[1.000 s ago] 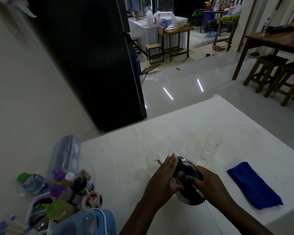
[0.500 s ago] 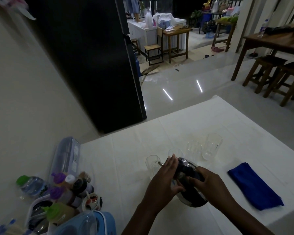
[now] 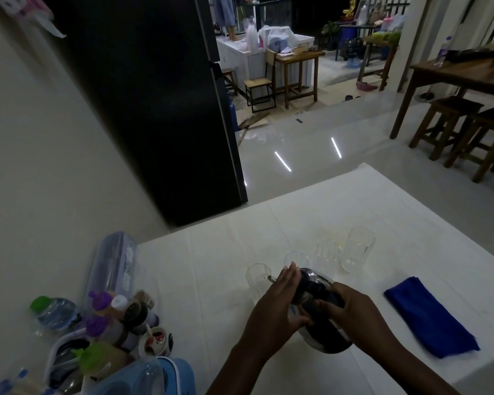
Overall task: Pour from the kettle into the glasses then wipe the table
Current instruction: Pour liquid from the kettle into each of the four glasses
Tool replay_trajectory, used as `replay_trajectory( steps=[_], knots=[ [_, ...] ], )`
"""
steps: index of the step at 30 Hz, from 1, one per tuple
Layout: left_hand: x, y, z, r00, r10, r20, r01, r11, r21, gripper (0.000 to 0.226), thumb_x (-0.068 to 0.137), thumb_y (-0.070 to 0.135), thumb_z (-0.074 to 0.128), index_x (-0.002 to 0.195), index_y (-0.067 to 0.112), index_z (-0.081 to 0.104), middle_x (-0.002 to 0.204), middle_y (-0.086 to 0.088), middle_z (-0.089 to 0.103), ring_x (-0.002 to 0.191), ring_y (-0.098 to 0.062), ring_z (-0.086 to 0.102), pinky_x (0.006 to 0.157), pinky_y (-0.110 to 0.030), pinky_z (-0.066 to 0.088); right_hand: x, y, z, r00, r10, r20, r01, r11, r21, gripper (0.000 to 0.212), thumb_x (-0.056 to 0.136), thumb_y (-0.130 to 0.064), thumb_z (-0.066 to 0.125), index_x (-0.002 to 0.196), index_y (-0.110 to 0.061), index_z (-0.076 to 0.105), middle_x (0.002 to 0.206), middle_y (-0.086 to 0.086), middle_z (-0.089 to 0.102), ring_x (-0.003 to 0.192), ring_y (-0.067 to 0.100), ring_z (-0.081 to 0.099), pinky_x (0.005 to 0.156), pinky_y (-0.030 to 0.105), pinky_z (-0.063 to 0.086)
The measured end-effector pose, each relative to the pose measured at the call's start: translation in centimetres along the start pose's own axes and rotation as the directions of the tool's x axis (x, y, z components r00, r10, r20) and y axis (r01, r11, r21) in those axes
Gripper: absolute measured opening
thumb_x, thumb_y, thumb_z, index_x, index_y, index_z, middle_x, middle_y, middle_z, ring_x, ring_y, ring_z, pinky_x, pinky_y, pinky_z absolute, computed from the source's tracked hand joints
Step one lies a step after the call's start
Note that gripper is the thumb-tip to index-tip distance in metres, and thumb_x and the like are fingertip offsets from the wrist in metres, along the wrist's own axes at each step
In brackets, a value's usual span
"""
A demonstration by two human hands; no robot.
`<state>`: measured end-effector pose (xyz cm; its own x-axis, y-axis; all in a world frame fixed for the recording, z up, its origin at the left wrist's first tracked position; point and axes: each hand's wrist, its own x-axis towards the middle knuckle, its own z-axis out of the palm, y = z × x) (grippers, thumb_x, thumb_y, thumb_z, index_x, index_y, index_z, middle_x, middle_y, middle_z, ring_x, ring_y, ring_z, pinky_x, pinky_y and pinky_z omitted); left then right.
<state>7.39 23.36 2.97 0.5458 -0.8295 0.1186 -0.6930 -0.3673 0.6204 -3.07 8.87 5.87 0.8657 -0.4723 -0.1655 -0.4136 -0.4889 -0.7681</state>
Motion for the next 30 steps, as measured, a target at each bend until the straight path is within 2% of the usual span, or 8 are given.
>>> replay_trajectory(
  steps=[6,11,16,21,23,27,30],
  knots=[
    [0.1,0.0,-0.1,1.000,-0.005,0.023,0.005,1.000,0.009,0.097,0.079,0.034,0.073,0.145,0.036,0.001,0.155,0.019,0.000,0.139,0.006,-0.005,0.110,-0.015,0.014,-0.3,0.0,0.1,1.000,0.004,-0.004,-0.004,0.999,0.043,0.021,0.080,-0.034,0.068,0.073,-0.044,0.050,0.072,-0.016,0.061,0.069,0.000,0.058,0.060,0.015,0.042],
    [0.1,0.1,-0.1,0.999,0.012,0.044,-0.015,0.998,0.058,0.096,0.079,0.031,0.073,0.149,0.026,0.008,0.156,0.015,0.001,0.140,0.003,-0.006,0.112,-0.020,0.015,-0.9,0.2,0.4,1.000,0.011,-0.012,-0.009,0.994,0.113,0.017,0.079,-0.034,0.068,0.070,-0.037,0.054,0.065,-0.009,0.061,0.064,0.002,0.057,0.055,0.016,0.037],
    [0.0,0.8,-0.2,0.996,0.044,0.076,-0.053,0.991,0.123,0.094,0.079,0.026,0.072,0.149,0.021,0.009,0.155,0.012,-0.002,0.140,0.001,-0.010,0.115,-0.023,0.011,-1.4,1.6,1.1,0.999,0.031,-0.026,-0.027,0.989,0.147,0.013,0.082,-0.032,0.065,0.073,-0.026,0.057,0.066,-0.002,0.061,0.061,0.008,0.056,0.055,0.018,0.040],
    [0.0,2.2,-0.1,0.995,0.047,0.094,-0.062,0.983,0.170,0.090,0.082,0.023,0.069,0.149,0.020,0.010,0.156,0.009,-0.001,0.139,-0.002,-0.011,0.113,-0.021,0.007,-1.9,3.1,1.1,0.997,0.065,-0.033,-0.055,0.971,0.231,0.027,0.080,-0.029,0.067,0.073,-0.005,0.058,0.067,0.018,0.060,0.058,0.014,0.050,0.055,0.030,0.037],
    [0.3,2.8,0.1,0.994,0.055,0.090,-0.071,0.979,0.189,0.090,0.082,0.022,0.069,0.149,0.020,0.010,0.157,0.008,0.000,0.138,-0.001,-0.012,0.111,-0.020,0.004,-1.9,3.4,0.6,0.998,0.062,-0.022,-0.055,0.966,0.253,0.025,0.081,-0.027,0.067,0.073,-0.005,0.058,0.066,0.017,0.059,0.059,0.015,0.050,0.056,0.030,0.038],
    [1.3,4.5,0.5,0.994,0.048,0.095,-0.066,0.980,0.189,0.088,0.083,0.023,0.068,0.149,0.018,0.010,0.157,0.005,0.002,0.137,-0.001,-0.012,0.110,-0.019,0.002,-1.8,4.1,-1.2,0.999,0.048,-0.021,-0.041,0.965,0.259,0.023,0.081,-0.025,0.067,0.071,-0.006,0.058,0.059,0.002,0.055,0.056,0.011,0.049,0.054,0.027,0.036],
    [2.4,5.6,1.3,0.994,0.042,0.098,-0.061,0.979,0.196,0.088,0.083,0.024,0.069,0.149,0.018,0.010,0.157,0.005,0.001,0.137,-0.003,-0.010,0.113,-0.023,0.005,-1.5,4.9,-2.6,0.999,0.036,-0.020,-0.030,0.969,0.244,0.022,0.082,-0.028,0.065,0.074,-0.008,0.059,0.064,0.008,0.060,0.059,0.014,0.052,0.054,0.026,0.038]
  ],
)
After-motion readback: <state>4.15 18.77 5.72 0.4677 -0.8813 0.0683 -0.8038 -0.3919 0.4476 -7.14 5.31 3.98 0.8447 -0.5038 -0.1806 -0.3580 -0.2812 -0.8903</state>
